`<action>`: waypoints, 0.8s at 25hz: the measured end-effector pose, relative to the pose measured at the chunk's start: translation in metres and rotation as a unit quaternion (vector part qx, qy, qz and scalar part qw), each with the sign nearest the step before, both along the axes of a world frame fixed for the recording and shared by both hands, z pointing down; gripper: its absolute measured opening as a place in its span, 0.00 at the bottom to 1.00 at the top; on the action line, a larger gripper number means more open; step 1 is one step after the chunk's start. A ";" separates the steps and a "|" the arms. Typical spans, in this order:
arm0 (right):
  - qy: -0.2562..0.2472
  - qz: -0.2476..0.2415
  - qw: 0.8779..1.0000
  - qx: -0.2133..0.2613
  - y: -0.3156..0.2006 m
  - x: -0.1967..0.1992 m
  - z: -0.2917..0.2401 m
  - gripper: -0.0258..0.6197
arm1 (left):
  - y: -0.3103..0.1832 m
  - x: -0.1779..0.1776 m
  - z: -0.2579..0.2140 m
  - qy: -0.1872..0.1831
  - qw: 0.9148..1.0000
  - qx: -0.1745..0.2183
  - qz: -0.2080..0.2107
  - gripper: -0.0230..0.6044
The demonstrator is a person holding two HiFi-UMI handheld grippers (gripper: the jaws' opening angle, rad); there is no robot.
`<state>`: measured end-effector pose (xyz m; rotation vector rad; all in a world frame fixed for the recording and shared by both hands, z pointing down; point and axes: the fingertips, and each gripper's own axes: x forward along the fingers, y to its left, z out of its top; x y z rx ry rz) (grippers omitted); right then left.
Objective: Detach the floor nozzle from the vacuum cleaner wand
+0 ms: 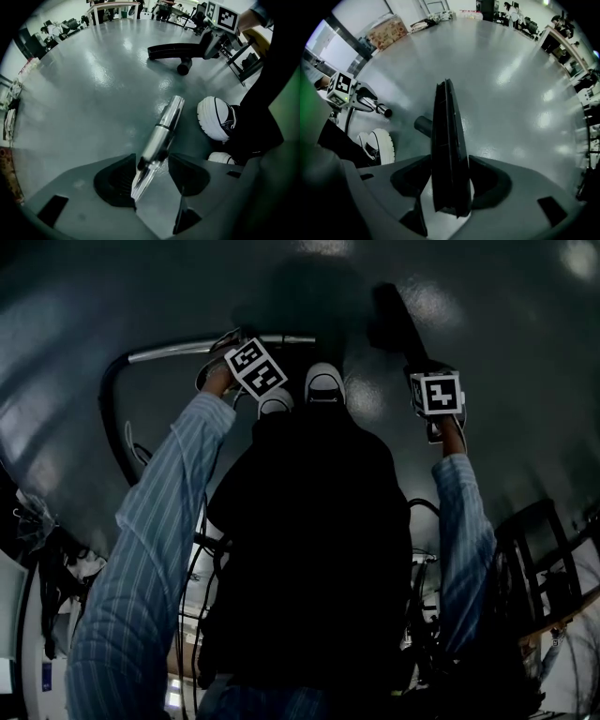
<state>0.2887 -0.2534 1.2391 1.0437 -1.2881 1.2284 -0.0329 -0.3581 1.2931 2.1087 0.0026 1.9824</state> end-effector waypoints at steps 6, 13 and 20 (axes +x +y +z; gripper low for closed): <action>-0.020 0.016 1.000 0.005 -0.011 -0.016 -0.024 0.42 | -0.012 -0.022 -0.032 0.004 0.999 0.004 -0.039 0.37; -0.053 0.050 0.997 0.033 -0.027 -0.047 -0.078 0.42 | -0.021 -0.018 -0.097 0.037 0.990 0.000 -0.134 0.37; -0.108 0.104 0.984 0.092 -0.031 -0.089 -0.248 0.42 | -0.008 0.012 -0.284 0.097 0.974 0.014 -0.205 0.37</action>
